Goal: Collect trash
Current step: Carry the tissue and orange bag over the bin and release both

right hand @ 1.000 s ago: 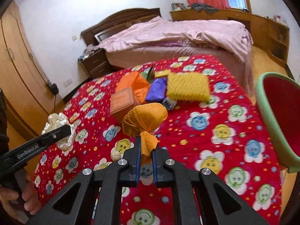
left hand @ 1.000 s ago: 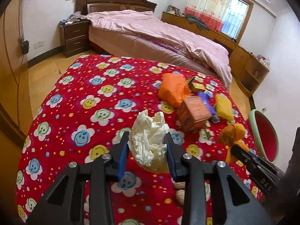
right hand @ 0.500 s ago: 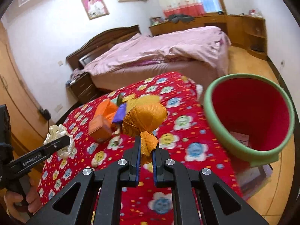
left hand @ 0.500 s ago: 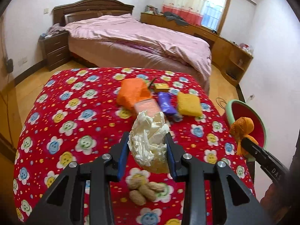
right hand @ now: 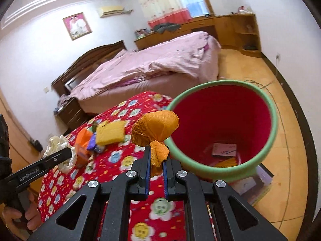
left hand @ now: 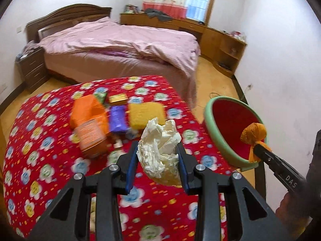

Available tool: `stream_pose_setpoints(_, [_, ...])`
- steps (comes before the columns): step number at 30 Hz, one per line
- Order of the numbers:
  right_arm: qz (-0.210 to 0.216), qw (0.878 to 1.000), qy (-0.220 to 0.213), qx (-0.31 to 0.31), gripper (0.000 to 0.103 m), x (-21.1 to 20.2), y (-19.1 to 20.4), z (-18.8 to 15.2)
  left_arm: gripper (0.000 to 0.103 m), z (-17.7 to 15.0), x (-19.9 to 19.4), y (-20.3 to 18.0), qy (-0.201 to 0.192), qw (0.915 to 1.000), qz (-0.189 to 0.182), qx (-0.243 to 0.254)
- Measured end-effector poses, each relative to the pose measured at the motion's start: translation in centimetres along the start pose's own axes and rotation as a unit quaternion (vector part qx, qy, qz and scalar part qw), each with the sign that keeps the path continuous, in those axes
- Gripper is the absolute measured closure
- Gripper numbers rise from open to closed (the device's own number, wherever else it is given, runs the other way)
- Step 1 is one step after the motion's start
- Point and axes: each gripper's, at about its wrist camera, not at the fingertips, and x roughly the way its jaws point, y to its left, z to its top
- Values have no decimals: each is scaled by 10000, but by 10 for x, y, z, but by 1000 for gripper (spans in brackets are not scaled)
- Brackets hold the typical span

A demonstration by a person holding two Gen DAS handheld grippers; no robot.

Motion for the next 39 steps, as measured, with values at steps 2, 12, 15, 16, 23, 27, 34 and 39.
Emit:
stream_pose_setpoints(2, [-67, 9999, -18, 83, 93, 0, -10, 2, 67, 3, 5, -13, 19, 9999, -95, 113])
stream_pose_setpoints(12, [-372, 9985, -19, 399, 93, 1, -51, 10, 67, 19, 48, -85, 107, 9948, -700, 732])
stream_pose_setpoints(15, [-458, 9978, 23, 487, 93, 5, -66, 10, 67, 20, 65, -102, 106, 9927, -924, 774])
stream_pose_setpoints(16, [-492, 9975, 38, 508, 93, 6, -70, 10, 67, 20, 69, -106, 119, 9921, -968, 788])
stream_pose_setpoints(23, [-690, 9957, 109, 612, 90, 14, -91, 9, 66, 21, 106, -137, 346, 9881, -1175, 935])
stream_pose_setpoints(27, [-750, 9947, 148, 695, 89, 19, -99, 8, 50, 20, 115, -148, 405, 9866, -1195, 1031])
stream_pose_setpoints(34, [-660, 9936, 210, 896, 77, 24, -106, 8, 42, 22, 114, -146, 346, 9878, -1166, 970])
stream_pose_setpoints(39, [-608, 9937, 159, 924, 66, 20, -105, 8, 42, 21, 108, -137, 318, 9893, -1135, 862])
